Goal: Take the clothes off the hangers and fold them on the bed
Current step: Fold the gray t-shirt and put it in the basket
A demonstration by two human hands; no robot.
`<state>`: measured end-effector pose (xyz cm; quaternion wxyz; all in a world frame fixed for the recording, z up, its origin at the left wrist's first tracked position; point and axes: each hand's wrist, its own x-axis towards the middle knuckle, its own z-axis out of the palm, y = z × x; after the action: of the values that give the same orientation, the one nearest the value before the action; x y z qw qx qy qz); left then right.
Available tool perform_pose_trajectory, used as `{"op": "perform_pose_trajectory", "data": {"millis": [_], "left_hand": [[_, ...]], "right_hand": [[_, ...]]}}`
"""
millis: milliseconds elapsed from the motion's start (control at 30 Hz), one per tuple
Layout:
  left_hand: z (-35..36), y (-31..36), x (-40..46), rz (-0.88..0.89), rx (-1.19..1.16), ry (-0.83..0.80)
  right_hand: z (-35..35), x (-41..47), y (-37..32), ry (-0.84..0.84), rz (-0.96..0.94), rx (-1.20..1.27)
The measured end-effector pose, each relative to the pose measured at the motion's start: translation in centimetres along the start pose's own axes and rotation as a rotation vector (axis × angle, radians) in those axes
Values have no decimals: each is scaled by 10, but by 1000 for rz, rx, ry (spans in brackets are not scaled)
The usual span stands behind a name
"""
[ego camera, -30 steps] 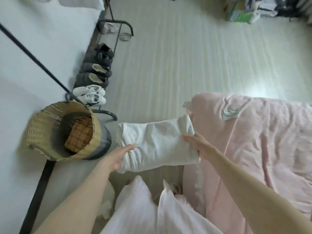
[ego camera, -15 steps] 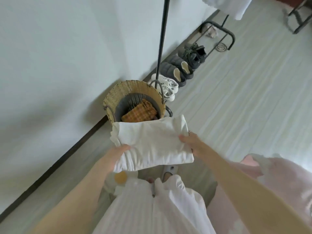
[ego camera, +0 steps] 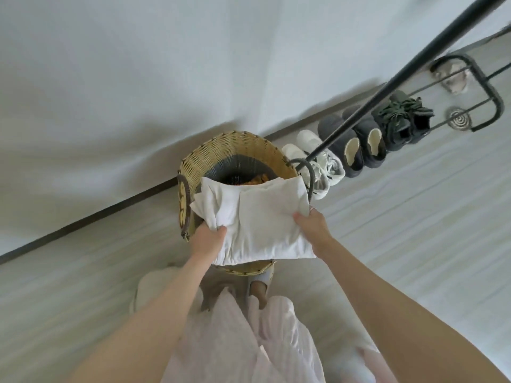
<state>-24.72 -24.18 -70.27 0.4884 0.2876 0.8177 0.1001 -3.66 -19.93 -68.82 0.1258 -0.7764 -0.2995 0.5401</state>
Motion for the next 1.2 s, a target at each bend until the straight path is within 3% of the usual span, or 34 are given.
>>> {"op": "perform_pose_trajectory", "data": {"millis": [133, 300, 633, 800, 967, 1067, 1200], "left_hand": [[37, -3, 77, 13, 104, 97], [90, -46, 189, -94, -97, 87], [138, -128, 329, -212, -14, 115], [132, -124, 315, -220, 168, 23], [97, -88, 256, -89, 223, -145], [69, -42, 201, 65, 292, -241], [30, 37, 118, 280, 314, -218]], "right_hand": [[38, 90, -5, -43, -70, -154], [92, 210, 29, -56, -91, -260], [144, 342, 102, 53, 91, -293], [143, 330, 91, -3, 134, -387], [109, 266, 49, -98, 61, -421], [79, 205, 10, -209, 8, -466], [25, 106, -50, -311, -64, -503]]}}
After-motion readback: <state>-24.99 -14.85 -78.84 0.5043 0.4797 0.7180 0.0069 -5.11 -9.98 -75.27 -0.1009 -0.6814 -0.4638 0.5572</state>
